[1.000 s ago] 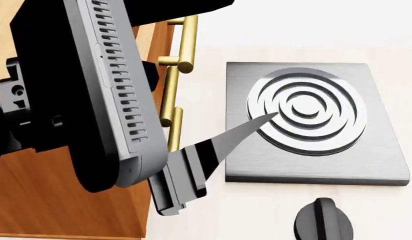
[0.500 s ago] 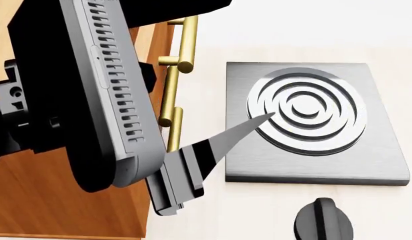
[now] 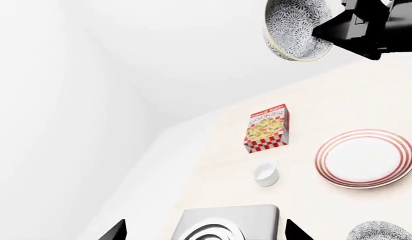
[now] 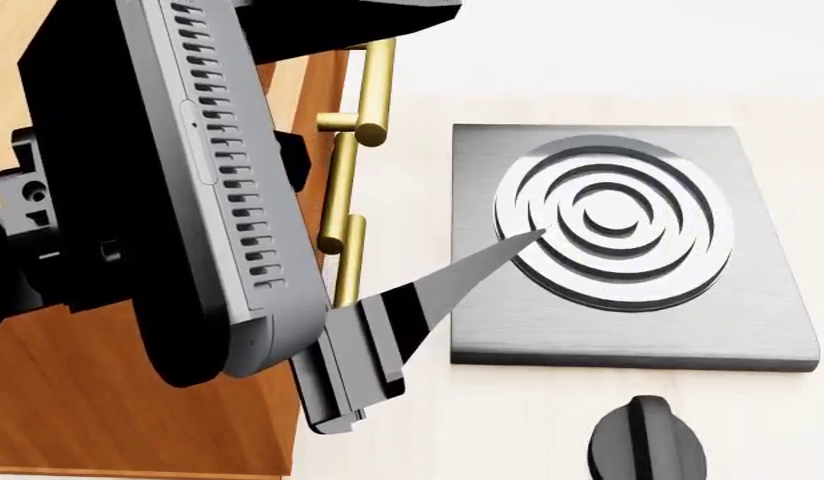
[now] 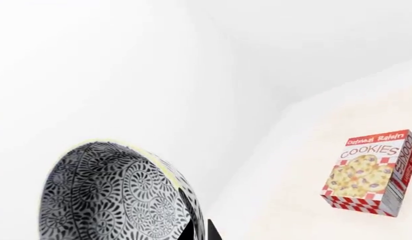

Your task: Pick the akita bowl on the wooden cabinet and place it on the plate.

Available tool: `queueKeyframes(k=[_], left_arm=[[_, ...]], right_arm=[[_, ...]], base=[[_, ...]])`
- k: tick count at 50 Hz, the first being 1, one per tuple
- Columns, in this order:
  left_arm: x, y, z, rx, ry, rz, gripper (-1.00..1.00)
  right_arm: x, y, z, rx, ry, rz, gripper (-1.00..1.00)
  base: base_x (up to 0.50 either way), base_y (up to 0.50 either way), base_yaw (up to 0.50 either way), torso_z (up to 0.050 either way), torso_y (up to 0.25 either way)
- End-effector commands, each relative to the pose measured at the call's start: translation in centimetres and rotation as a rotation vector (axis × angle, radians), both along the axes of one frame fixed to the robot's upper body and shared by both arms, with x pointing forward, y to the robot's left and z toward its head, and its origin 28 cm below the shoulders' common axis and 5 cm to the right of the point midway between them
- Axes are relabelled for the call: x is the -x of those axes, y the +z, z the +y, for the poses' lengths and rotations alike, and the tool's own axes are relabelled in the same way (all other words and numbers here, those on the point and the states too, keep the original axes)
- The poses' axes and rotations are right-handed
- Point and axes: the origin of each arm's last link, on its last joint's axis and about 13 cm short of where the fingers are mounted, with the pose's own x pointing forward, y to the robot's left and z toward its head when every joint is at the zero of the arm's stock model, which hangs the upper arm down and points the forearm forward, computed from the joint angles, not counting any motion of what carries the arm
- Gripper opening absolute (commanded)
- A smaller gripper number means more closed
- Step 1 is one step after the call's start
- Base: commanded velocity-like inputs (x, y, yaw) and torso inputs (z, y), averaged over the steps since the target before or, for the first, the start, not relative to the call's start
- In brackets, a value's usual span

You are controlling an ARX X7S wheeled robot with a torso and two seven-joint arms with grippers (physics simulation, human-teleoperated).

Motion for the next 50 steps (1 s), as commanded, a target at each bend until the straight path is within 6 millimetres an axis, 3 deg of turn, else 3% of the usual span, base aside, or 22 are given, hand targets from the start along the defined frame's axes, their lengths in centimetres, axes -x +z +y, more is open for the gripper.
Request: queueKeyframes(k=[1, 20, 50], left_arm=[[0.0, -0.2, 0.1, 0.004, 0.003, 0.004, 1.0], [-0.2, -0.3, 0.2, 0.01, 0.004, 0.008, 1.0], [-0.3, -0.6, 0.3, 0.015, 0.008, 0.012, 1.0]], right_arm=[[-1.1, 0.6, -1.0, -0.114, 0.042, 0.012, -1.0], [-1.8, -1.0, -2.6, -0.357, 0.064, 0.075, -1.0], [-1.8, -3.1, -3.0, -0.453, 0.015, 0.172, -1.0]], base=[[0.0, 0.0, 0.0, 0.0, 0.0], [0.0, 0.0, 0.0, 0.0, 0.0], [0.0, 0.0, 0.0, 0.0, 0.0]])
